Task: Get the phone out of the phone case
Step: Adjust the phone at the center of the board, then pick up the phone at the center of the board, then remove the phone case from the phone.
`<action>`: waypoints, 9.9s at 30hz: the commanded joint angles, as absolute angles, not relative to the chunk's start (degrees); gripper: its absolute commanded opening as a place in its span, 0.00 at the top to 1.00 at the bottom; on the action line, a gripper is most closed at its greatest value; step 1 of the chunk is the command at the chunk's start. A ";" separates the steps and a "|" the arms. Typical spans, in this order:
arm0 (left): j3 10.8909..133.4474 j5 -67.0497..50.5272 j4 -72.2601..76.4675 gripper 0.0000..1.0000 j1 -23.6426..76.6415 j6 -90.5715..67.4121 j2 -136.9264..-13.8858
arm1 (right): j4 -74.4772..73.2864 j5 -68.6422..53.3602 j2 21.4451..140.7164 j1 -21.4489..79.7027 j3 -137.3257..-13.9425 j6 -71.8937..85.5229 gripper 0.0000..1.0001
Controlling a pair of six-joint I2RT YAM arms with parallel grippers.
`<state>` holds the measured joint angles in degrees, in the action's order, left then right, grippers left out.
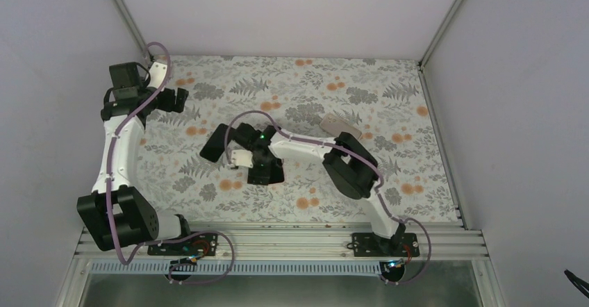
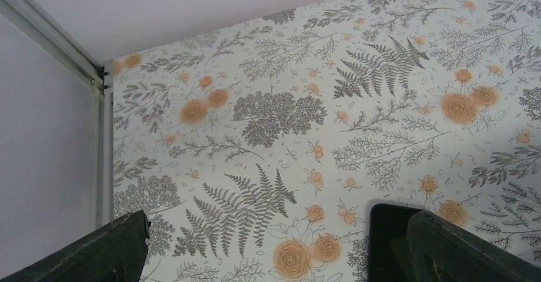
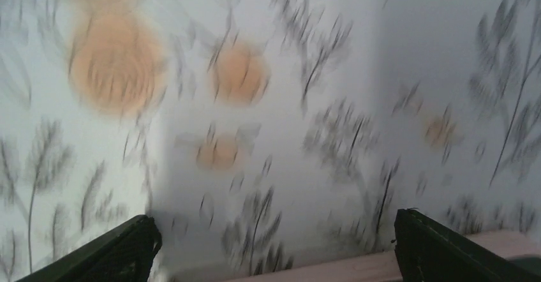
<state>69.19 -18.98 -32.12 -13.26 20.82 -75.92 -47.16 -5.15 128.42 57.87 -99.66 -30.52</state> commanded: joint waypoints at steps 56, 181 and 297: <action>67.37 -30.01 -33.29 0.00 -17.10 20.61 -77.17 | -43.09 -2.40 114.89 38.59 -69.12 -36.34 0.00; 93.24 -38.35 -74.69 0.98 28.92 48.43 -91.17 | -70.77 -26.35 107.51 32.70 -97.42 -48.78 0.01; 99.48 -34.65 -77.25 0.98 39.55 44.60 -92.77 | -67.02 -31.35 94.88 32.35 -80.82 -51.05 0.11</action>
<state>96.79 -32.58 -77.71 39.38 44.38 -92.49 -64.71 -28.14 94.30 32.53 -80.01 -48.71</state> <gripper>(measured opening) 0.121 0.882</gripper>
